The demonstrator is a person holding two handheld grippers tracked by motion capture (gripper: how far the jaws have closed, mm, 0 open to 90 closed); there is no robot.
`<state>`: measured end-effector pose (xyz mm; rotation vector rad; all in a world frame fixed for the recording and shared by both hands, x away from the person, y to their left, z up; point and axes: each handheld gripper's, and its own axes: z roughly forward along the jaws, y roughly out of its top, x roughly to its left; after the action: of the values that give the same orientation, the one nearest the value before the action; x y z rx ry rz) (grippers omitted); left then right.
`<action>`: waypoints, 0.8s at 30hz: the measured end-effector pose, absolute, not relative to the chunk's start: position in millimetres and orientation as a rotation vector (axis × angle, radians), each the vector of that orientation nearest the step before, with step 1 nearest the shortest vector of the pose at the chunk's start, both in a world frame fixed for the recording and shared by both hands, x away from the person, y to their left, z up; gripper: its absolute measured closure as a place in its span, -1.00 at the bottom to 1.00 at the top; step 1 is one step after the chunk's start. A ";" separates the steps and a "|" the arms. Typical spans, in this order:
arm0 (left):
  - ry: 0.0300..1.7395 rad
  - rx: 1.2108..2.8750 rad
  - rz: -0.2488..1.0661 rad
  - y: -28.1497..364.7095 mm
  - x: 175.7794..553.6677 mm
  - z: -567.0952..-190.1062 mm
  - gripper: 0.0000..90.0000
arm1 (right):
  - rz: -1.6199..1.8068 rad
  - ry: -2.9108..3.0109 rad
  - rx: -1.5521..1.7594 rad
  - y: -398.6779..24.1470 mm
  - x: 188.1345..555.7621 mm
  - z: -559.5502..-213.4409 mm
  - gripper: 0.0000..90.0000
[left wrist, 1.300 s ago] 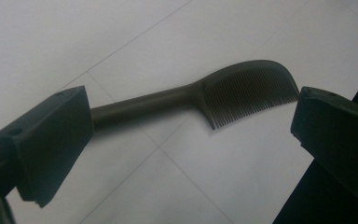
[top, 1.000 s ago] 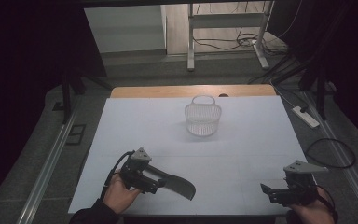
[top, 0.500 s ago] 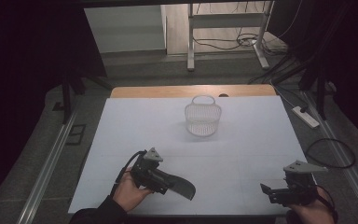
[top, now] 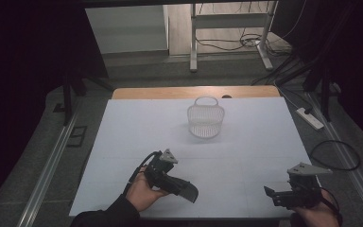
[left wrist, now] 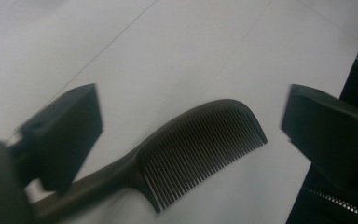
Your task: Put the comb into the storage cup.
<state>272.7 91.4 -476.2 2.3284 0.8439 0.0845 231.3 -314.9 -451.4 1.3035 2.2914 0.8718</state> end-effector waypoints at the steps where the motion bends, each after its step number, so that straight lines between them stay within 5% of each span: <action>1: 0.847 2.325 0.082 90.9 273.1 -476.7 -0.60 | 0.872 2.291 1.303 -315.0 231.3 -451.4 -1.00; 4: 0.835 2.316 0.063 91.6 273.9 -476.5 -0.06 | 0.873 2.291 1.302 -315.0 231.2 -451.4 -1.00; 6: 0.830 2.306 0.041 92.3 274.5 -475.9 0.48 | 0.872 2.291 1.300 -314.8 231.2 -451.4 -1.00; 7: 0.828 2.303 0.030 92.6 274.8 -475.6 0.48 | 0.872 2.291 1.300 -314.8 231.2 -451.4 -1.00; 8: 0.822 2.300 0.025 92.7 274.9 -475.2 0.80 | 0.870 2.291 1.300 -314.7 231.2 -451.4 -1.00; 11: 0.815 2.295 0.028 92.0 273.5 -473.7 0.97 | 0.870 2.291 1.300 -314.7 231.2 -451.4 -1.00; 24: 0.794 2.329 -0.043 84.8 262.3 -496.6 0.97 | 0.870 2.290 1.294 -314.6 230.7 -451.2 -0.99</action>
<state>262.3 84.8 -496.6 2.3295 0.7937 -0.0432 230.7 -314.6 -451.2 1.2940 2.2902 0.8702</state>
